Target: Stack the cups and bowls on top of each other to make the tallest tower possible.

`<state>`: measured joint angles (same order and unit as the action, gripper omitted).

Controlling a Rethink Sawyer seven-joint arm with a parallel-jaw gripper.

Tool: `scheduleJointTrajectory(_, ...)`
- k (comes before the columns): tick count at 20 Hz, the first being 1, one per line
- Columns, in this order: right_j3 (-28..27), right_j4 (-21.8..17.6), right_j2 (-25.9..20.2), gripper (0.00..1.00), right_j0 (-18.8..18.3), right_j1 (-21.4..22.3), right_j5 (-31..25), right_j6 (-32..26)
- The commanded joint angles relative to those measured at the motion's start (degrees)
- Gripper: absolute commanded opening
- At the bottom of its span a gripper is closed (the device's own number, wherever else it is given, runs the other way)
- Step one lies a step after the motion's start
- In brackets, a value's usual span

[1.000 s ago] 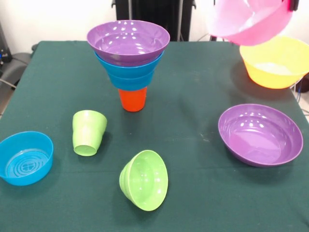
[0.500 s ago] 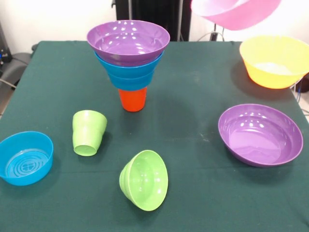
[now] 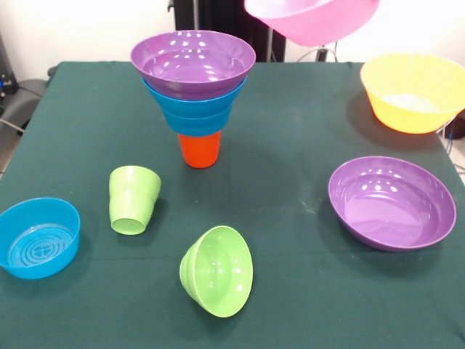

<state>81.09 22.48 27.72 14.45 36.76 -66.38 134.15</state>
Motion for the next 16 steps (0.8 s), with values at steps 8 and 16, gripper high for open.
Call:
scheduleJointTrajectory(8, -2.4, -9.6, 1.0, 0.00, 0.6, -3.2, -7.1, 8.5)
scheduleJointTrajectory(16, -3.0, -11.8, 2.5, 0.00, 0.2, -3.5, -8.7, 7.7)
